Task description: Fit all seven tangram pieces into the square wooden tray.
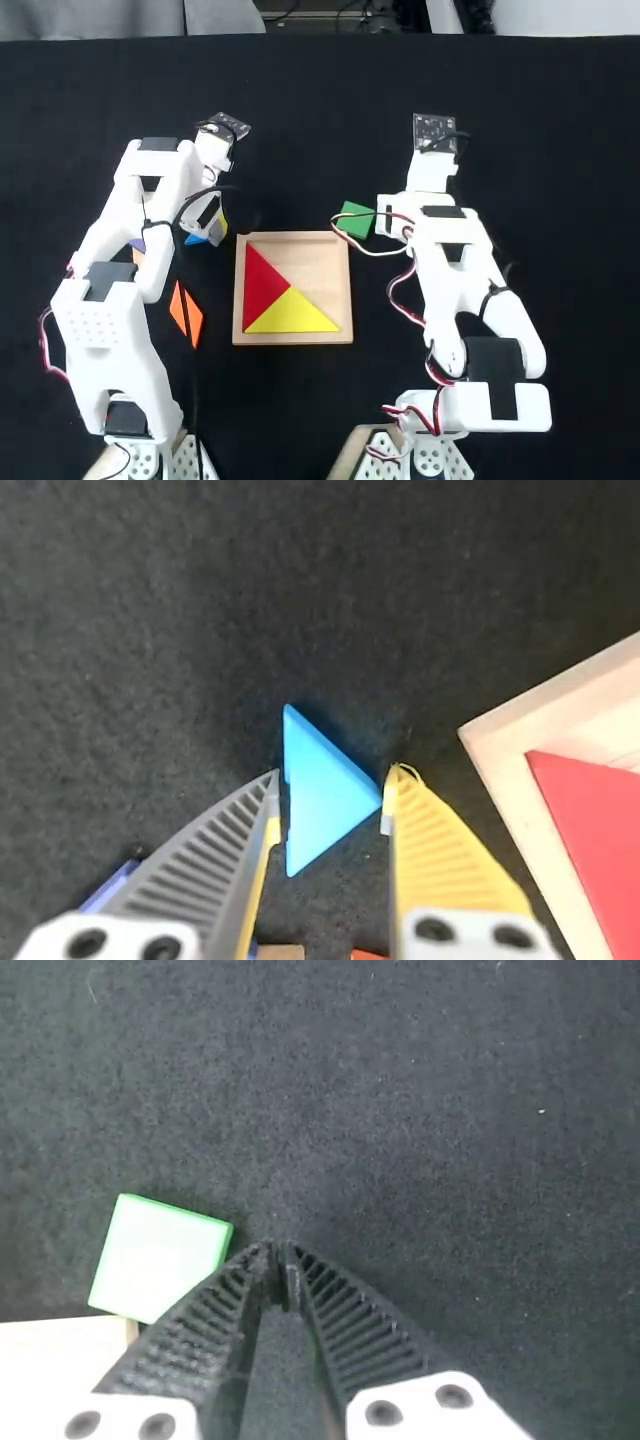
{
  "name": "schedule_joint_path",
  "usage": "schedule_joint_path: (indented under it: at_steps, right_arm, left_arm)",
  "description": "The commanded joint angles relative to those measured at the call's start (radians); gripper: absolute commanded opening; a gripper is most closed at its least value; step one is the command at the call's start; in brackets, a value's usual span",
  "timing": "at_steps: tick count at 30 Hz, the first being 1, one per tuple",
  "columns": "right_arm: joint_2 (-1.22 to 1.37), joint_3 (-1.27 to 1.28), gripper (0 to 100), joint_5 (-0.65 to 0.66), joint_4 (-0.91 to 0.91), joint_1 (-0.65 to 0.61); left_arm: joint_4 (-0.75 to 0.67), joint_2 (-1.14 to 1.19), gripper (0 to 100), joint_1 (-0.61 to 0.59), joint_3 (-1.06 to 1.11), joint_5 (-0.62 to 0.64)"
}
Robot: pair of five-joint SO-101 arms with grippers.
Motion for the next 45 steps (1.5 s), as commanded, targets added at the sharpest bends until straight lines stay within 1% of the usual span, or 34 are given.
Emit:
schedule_joint_path:
  at_steps: [1, 3, 6, 7, 8, 10, 11, 12, 15, 19, 22, 27, 32, 38, 45]
  right_arm:
    - [-0.044, -0.005, 1.2, 0.014, -0.020, -0.014]
    - [-0.044, -0.005, 1.2, 0.014, -0.020, -0.012]
    - [-0.045, -0.007, 1.2, 0.014, -0.020, -0.008]
    - [-0.045, -0.007, 1.2, 0.014, -0.020, -0.006]
    - [-0.047, -0.008, 1.1, 0.014, -0.020, -0.006]
    - [-0.047, -0.008, 1.1, 0.014, -0.020, -0.002]
    - [-0.047, -0.010, 1.1, 0.014, -0.020, 0.008]
    - [-0.047, -0.010, 1.1, 0.011, -0.020, 0.017]
    - [-0.053, -0.012, 1.1, 0.008, -0.020, 0.038]
    - [-0.051, -0.019, 1.1, 0.008, -0.020, 0.049]
    - [-0.047, -0.022, 1.1, 0.008, -0.020, 0.049]
    - [-0.047, -0.022, 1.1, 0.008, -0.020, 0.043]
    - [-0.047, -0.022, 1.1, 0.009, -0.020, 0.041]
    - [-0.047, -0.022, 1.1, 0.011, -0.020, 0.041]
    - [-0.047, -0.022, 1.1, 0.012, -0.020, 0.040]
  left_arm:
    - [0.133, -0.040, 15, 0.002, -0.127, 0.003]
    - [0.229, -0.077, 15, 0.004, -0.209, 0.002]
    - [0.377, -0.129, 15, 0.038, -0.334, -0.006]
    - [0.423, -0.144, 15, 0.053, -0.367, -0.037]
    - [0.462, -0.157, 15, 0.077, -0.390, -0.098]
    - [0.526, -0.172, 15, 0.130, -0.417, -0.269]
    - [0.545, -0.176, 15, 0.160, -0.415, -0.331]
    - [0.551, -0.184, 15, 0.191, -0.407, -0.365]
    - [0.548, -0.187, 15, 0.283, -0.386, -0.407]
    - [0.546, -0.176, 15, 0.403, -0.343, -0.499]
    - [0.462, -0.176, 15, 0.453, -0.265, -0.546]
    - [0.272, -0.176, 15, 0.450, -0.136, -0.572]
    - [0.178, -0.176, 15, 0.453, -0.062, -0.580]
    - [0.157, -0.176, 15, 0.398, -0.059, -0.580]
    - [0.150, -0.176, 15, 0.401, -0.010, -0.580]
